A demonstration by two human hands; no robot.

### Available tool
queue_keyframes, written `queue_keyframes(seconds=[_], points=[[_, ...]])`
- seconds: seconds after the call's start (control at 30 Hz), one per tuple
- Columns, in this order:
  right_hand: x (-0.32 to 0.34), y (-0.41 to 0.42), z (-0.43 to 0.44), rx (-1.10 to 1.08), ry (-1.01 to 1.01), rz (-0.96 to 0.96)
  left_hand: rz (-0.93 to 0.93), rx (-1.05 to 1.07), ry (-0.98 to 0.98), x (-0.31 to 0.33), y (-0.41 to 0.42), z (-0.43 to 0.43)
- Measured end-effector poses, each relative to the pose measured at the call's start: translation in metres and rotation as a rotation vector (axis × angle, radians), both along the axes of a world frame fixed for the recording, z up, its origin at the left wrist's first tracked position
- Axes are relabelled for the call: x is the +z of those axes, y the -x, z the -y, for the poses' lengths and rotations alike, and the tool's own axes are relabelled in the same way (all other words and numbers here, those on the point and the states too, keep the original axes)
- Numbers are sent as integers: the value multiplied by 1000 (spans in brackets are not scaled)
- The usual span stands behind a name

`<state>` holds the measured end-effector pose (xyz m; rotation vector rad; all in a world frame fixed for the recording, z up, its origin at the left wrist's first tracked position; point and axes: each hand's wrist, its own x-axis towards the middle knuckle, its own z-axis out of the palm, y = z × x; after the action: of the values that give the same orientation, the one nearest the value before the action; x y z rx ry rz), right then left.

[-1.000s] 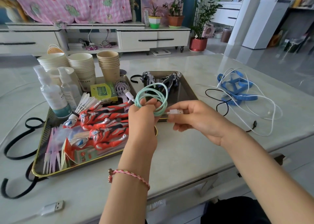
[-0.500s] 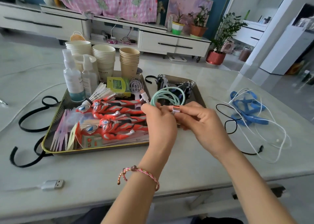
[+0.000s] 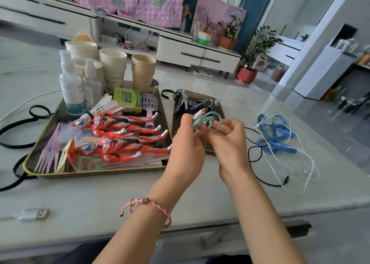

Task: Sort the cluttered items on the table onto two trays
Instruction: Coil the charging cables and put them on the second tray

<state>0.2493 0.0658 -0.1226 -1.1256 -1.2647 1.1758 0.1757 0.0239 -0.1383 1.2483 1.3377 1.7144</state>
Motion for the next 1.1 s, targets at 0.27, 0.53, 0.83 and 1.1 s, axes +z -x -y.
queue_keyframes(seconds=[0.27, 0.53, 0.83, 1.1], points=[[6, -15, -5, 490, 176, -49, 151, -31, 28, 5, 0, 0], [2, -8, -6, 182, 97, -20, 54, 78, 167, 3, -6, -5], [17, -29, -12, 566, 343, -73, 375, 25, 289, 12, 7, -1], [15, -39, -16, 552, 329, -124, 745, -223, 313, 12, 16, 0]])
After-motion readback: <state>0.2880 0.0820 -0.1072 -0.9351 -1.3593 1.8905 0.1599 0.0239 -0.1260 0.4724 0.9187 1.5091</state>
